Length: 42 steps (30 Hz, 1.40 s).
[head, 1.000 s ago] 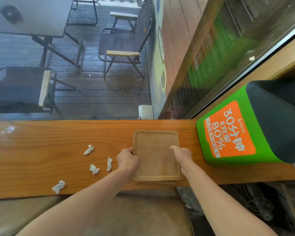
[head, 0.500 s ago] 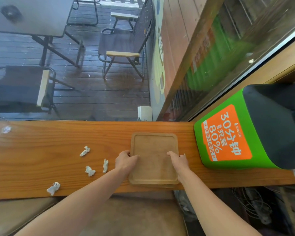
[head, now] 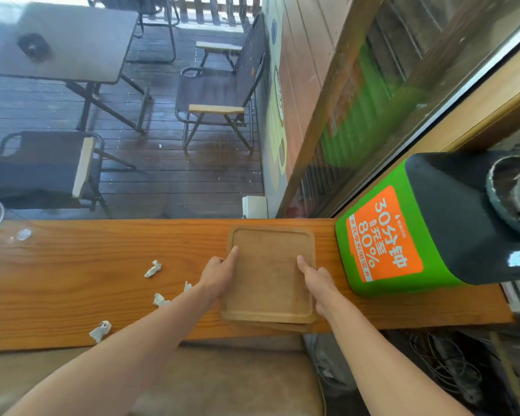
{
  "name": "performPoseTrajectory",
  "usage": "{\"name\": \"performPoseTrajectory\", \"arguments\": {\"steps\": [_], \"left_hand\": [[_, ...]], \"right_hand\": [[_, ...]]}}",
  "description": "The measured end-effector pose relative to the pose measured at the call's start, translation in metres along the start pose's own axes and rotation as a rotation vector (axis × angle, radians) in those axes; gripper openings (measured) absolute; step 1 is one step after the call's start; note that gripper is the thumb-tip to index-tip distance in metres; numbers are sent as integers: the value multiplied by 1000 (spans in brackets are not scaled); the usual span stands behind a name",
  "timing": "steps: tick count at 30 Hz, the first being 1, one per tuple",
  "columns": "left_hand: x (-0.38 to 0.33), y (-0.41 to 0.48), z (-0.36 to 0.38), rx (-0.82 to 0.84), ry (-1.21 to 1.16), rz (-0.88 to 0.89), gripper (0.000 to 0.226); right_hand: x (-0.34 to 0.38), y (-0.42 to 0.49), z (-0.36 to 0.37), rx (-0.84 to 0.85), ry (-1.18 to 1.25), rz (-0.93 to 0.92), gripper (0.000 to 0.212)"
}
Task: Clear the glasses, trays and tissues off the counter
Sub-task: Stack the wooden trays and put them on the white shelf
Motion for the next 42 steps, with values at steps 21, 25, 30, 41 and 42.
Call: {"name": "performPoseTrajectory", "arguments": {"steps": [21, 25, 30, 41, 42], "left_hand": [[-63, -184, 21, 347, -78, 396, 45], [-59, -221, 58, 401, -6, 408, 50], [-62, -272, 129, 481, 50, 440, 50], [-51, -405, 366, 647, 173, 594, 65], [-47, -412, 385, 664, 200, 585, 72]], "right_hand": [[-58, -250, -79, 150, 496, -212, 39], [-95, -262, -117, 75, 553, -278, 43], [-141, -274, -192, -95, 646, -336, 60], [-281, -311, -409, -312, 858, -406, 57], [-292, -312, -426, -328, 875, -399, 58]]}}
Point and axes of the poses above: each hand's wrist, its own y-axis towards the middle knuckle, its own z-axis out of the palm, x = y × z, the point moved 9 cm from there along y, towards the middle knuckle, and after that the axes turned 7 degrees about z, right-handed, at the moved point
